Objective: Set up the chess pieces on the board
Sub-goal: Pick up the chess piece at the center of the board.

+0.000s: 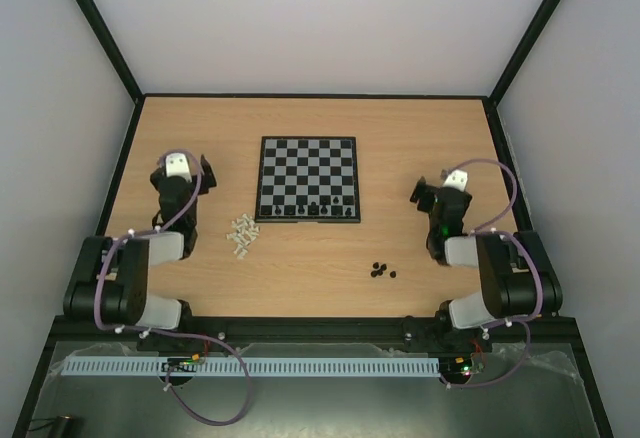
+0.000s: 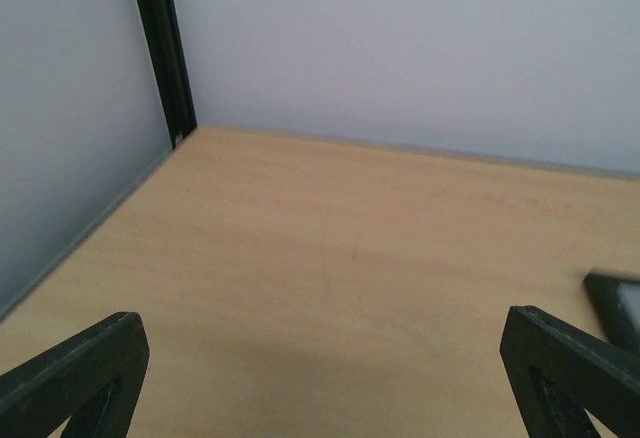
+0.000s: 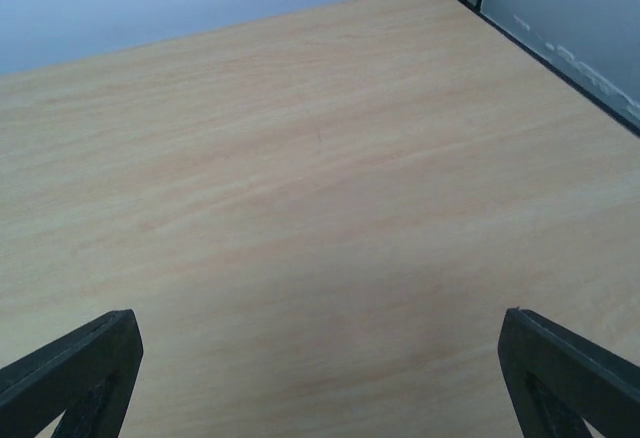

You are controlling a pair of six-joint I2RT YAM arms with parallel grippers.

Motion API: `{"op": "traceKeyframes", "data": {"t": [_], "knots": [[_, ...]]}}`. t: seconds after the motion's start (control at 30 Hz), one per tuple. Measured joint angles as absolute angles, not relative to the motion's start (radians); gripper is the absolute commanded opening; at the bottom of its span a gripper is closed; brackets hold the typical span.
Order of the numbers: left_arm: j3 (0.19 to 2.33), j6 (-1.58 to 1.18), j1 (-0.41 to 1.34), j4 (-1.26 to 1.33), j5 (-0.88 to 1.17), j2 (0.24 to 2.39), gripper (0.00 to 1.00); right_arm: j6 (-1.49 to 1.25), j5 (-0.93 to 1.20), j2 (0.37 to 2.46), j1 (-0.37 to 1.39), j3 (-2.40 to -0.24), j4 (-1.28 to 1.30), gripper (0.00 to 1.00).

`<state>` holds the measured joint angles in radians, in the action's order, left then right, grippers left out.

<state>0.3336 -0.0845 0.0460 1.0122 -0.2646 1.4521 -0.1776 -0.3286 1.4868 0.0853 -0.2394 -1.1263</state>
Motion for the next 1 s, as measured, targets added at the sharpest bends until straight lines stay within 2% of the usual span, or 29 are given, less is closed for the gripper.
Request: {"op": "traceKeyframes", "data": {"t": [0.13, 0.23, 0.53, 0.8, 1.0], "knots": [[0.389, -0.074, 0.065, 0.900, -0.262, 1.316, 1.00, -0.232, -0.329, 1.433, 0.085, -0.507, -0.764, 0.99], [0.400, -0.068, 0.091, 0.817, -0.247, 1.185, 1.00, -0.274, -0.279, 1.387, 0.085, -0.679, -0.594, 0.99], [0.488, -0.061, 0.278, 0.574, -0.201, 0.859, 1.00, -0.402, -0.094, 1.156, 0.085, -0.921, -0.116, 0.99], [0.597, -0.144, 0.377, 0.366, -0.157, 0.716, 1.00, -0.522, -0.069, 0.953, 0.084, -0.980, 0.179, 0.99], [0.667, -0.236, 0.380, 0.225, -0.100, 0.715, 1.00, -0.503, 0.066, 1.094, 0.098, -0.987, 0.340, 0.99]]}}
